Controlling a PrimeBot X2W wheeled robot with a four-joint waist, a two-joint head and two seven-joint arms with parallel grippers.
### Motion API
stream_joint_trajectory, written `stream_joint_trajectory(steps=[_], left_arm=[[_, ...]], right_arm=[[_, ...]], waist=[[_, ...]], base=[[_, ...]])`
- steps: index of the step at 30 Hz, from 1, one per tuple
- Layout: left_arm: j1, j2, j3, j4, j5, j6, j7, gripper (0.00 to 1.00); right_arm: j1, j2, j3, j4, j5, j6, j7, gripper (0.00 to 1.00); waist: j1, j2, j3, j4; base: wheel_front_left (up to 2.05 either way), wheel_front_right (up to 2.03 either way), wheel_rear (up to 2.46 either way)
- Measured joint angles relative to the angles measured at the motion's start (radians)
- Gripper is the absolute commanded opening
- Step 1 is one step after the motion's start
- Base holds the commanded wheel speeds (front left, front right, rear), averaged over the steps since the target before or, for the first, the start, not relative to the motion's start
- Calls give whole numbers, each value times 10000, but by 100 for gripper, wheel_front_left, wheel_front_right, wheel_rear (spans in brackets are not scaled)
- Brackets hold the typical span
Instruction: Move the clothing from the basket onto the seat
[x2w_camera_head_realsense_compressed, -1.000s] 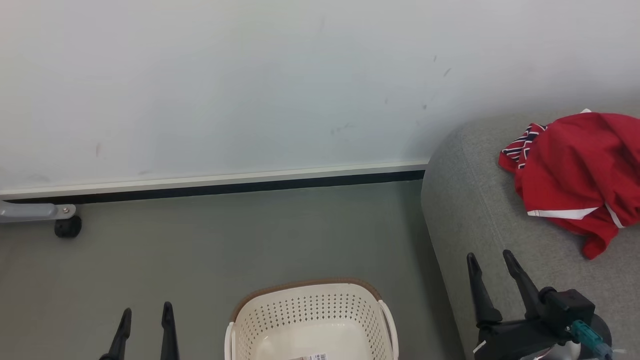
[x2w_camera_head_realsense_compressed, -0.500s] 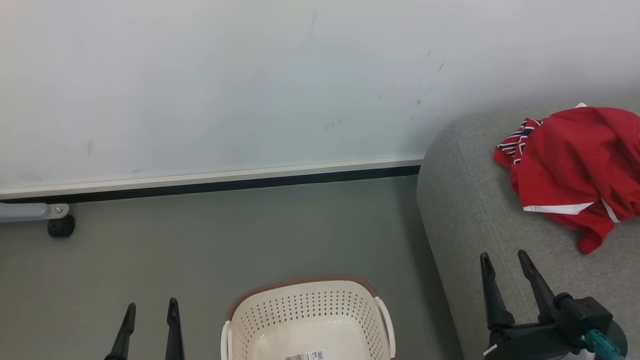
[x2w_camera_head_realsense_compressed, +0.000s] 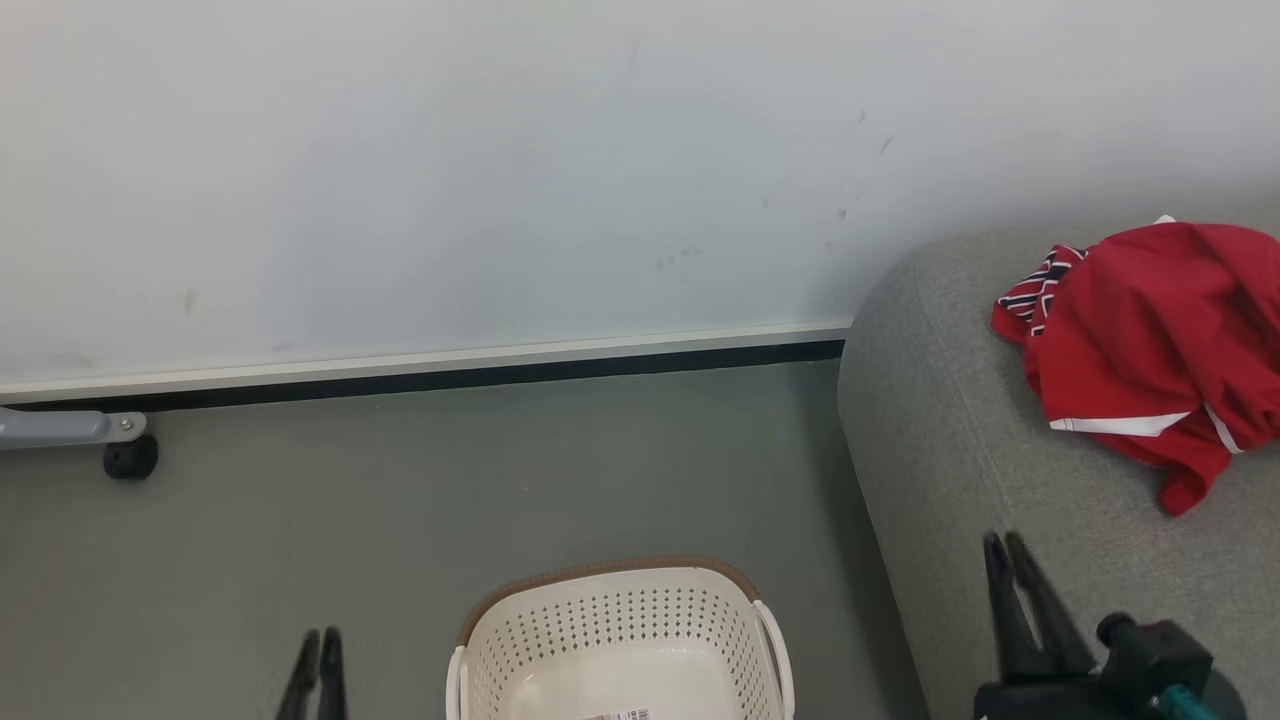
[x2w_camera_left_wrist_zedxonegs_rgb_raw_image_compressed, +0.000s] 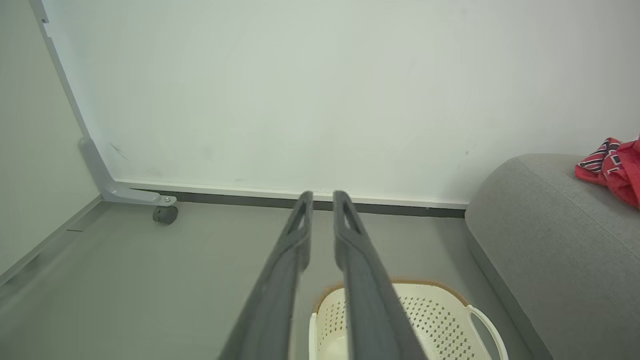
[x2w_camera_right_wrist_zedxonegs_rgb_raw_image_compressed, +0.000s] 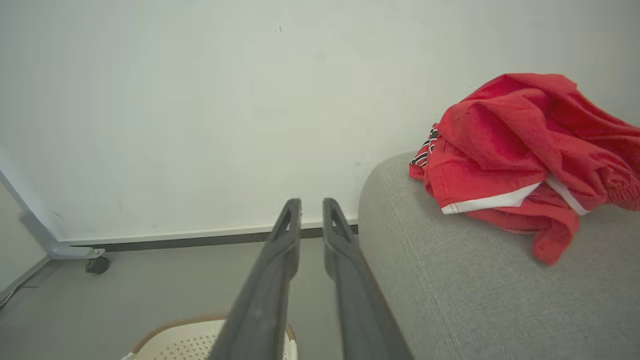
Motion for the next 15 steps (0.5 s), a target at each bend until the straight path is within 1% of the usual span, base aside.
stream_joint_trajectory(steps=[4, 9, 12, 15], left_arm=[[59, -102, -15, 309, -50, -6, 10, 0], [51, -134, 86, 368, -374, -102, 198, 0], [27, -165, 155, 410, -828, -188, 295, 0], [-9, -196, 219, 437, -1229, -245, 418, 0]], right_arm=[[296, 140, 50, 334, 38, 13, 27, 0], [277, 192, -169, 347, 430, 100, 199, 0], [267, 242, -303, 378, 811, 190, 309, 0], [261, 290, -420, 399, 1239, 209, 431, 0]], waist=[[0, 0, 1, 1], [0, 0, 7, 13], [0, 0, 9, 20], [0, 0, 12, 27]], base=[[0, 0, 0], [0, 0, 0], [0, 0, 0], [0, 0, 0]])
